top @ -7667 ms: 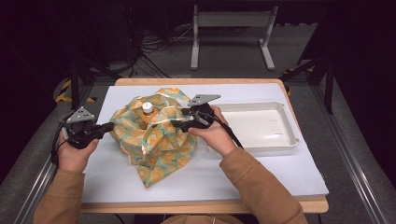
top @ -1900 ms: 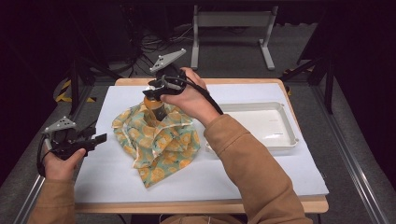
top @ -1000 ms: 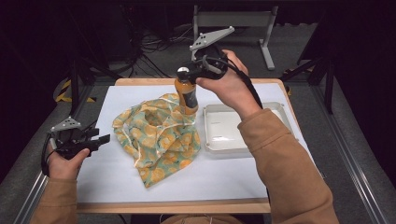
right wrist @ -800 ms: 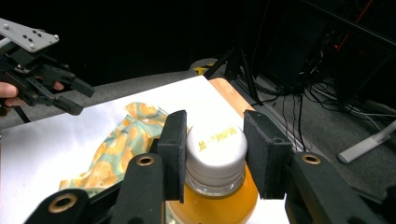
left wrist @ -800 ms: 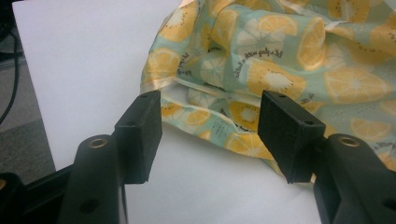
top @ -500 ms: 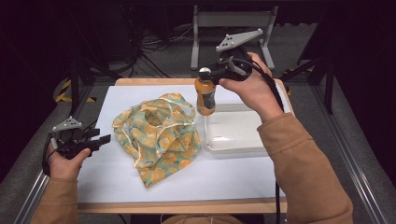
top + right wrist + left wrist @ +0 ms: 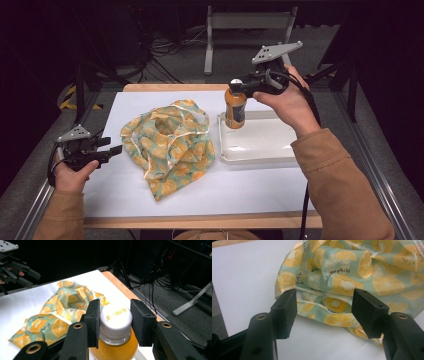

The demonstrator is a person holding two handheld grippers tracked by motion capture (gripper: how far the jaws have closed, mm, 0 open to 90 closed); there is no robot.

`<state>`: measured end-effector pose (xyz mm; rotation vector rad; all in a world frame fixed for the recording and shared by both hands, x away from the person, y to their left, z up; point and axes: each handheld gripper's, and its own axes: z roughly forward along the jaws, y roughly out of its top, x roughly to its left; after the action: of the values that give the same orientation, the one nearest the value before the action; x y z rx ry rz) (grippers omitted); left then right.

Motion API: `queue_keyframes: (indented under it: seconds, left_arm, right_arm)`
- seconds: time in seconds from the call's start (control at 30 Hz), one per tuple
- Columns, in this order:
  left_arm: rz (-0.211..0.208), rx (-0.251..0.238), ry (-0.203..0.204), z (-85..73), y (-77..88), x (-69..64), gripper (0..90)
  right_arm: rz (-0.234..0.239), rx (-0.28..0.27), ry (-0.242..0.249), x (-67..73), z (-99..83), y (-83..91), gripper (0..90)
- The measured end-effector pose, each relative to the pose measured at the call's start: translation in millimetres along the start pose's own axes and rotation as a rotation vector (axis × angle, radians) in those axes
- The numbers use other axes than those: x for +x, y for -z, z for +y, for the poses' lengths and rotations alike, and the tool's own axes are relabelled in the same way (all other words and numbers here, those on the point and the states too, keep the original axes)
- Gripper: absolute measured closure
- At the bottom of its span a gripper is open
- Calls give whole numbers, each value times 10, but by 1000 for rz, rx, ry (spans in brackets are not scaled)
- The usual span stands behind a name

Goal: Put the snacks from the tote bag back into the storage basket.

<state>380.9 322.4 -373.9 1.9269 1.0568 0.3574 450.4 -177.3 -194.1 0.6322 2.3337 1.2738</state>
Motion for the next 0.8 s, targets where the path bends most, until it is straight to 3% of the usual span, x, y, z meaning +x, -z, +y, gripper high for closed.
queue_keyframes:
  seconds: [0.8]
  left_arm:
    - [-7,-18,19,-13,16,12,377]
  right_arm:
    - [34,39,-9,77,-575,-199,614]
